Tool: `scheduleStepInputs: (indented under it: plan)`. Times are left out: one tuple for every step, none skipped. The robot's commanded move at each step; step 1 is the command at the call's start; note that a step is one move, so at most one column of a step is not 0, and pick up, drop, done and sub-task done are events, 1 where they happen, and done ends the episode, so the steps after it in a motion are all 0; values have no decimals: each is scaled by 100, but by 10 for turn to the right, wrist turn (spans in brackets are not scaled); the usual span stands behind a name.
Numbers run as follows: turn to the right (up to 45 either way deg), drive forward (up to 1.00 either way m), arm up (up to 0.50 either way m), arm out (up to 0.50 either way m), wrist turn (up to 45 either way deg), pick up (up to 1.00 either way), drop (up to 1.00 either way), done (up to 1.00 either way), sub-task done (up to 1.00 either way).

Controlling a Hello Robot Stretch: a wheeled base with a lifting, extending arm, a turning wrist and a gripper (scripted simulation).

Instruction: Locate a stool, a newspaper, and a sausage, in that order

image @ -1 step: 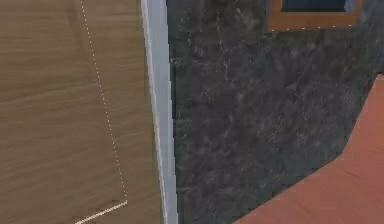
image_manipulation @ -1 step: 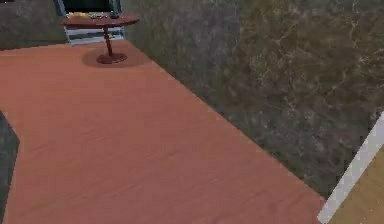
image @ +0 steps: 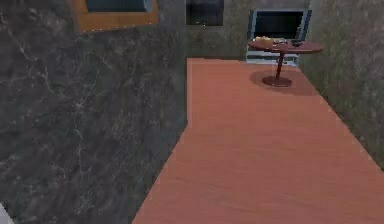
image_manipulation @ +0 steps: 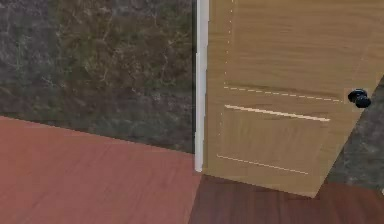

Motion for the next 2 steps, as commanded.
scheduleStepInputs:
  plan:
    - [90, 0, 0, 0, 0, 0, 0, 0, 0]
    - [0, 100, 0, 0, 0, 0, 0, 0, 0]
